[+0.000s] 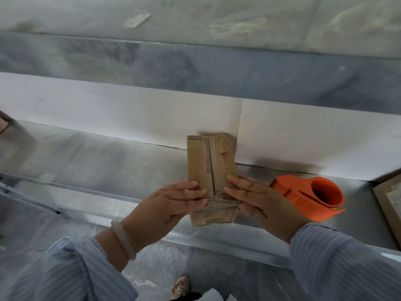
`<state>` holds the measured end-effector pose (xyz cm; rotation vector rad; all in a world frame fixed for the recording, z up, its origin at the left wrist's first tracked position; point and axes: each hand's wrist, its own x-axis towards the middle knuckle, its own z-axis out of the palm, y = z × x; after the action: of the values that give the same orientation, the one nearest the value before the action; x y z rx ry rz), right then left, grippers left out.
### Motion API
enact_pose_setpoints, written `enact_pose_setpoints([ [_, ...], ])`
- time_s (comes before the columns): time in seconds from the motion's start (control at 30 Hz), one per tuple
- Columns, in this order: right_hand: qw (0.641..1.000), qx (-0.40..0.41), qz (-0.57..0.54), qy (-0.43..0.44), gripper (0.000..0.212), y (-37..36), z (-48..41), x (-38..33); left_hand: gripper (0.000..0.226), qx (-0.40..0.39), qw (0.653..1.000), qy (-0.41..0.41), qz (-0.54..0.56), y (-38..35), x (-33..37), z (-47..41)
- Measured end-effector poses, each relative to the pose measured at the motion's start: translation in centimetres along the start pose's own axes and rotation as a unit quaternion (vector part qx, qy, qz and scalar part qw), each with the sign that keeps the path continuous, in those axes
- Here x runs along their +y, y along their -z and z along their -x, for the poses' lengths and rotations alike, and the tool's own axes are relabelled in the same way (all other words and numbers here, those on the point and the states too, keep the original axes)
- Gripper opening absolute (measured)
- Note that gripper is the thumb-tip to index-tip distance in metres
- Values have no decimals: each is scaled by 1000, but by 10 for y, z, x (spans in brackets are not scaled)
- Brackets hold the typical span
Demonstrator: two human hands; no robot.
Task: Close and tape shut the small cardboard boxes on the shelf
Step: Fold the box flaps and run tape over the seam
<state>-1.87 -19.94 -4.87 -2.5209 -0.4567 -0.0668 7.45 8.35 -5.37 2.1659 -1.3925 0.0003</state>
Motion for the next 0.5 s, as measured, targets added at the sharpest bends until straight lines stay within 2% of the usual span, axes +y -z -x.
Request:
enact_pose_setpoints([
  [0.13,996,-19,-43,-73,53,3,4,-17,35,22,999,-4,-24,-3,4,0],
  [0.23,968,54,-176,-169,64,-2,10,-28,41,82,994,61,-35,-14,11,6],
  [0.3,936,91,-260,-220,61,-5,11,-33,45,131,980,148,33,-20,19,11],
  [0.4,934,100,-260,-223,49,-13,13,-47,41,175,948,210,165,-29,31,17],
  [0.5,929,125,-252,-241,46,-27,19,-63,33,232,927,237,177,-29,40,21],
])
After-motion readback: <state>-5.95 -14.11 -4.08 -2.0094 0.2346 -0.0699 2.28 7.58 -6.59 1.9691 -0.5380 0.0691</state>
